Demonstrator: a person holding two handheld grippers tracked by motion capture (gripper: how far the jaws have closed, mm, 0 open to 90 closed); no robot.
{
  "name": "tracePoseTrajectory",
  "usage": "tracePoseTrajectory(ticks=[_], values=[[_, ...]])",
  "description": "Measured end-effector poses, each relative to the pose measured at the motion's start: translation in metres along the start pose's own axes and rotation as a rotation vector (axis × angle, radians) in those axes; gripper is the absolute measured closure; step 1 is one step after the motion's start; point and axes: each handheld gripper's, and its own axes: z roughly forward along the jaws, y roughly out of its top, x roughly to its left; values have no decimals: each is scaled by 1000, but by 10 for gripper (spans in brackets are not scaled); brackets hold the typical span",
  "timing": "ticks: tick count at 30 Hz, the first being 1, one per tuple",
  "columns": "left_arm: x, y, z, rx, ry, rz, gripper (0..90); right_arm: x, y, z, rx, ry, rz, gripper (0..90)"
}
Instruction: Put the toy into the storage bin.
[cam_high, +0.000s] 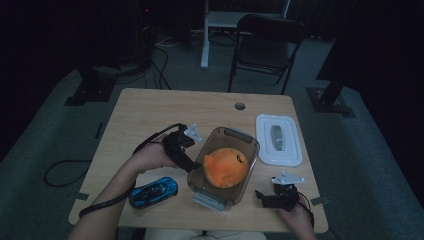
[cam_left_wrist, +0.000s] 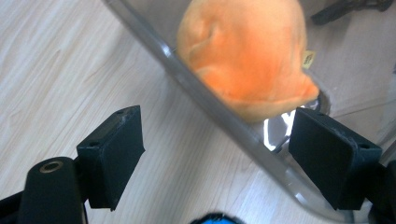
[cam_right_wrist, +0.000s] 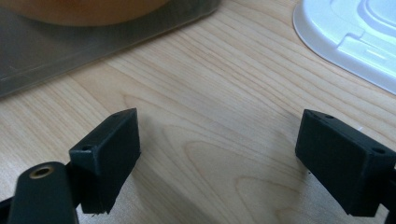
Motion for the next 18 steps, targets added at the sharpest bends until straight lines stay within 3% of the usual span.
tracePoseTrajectory(ticks=[11,18], values=[[3,-31,-9,-12,30,-35,188,0,0,0,3,3,-6,125],[5,-51,-13,1,59,-109,146,0,1,1,6,5,-7,125]])
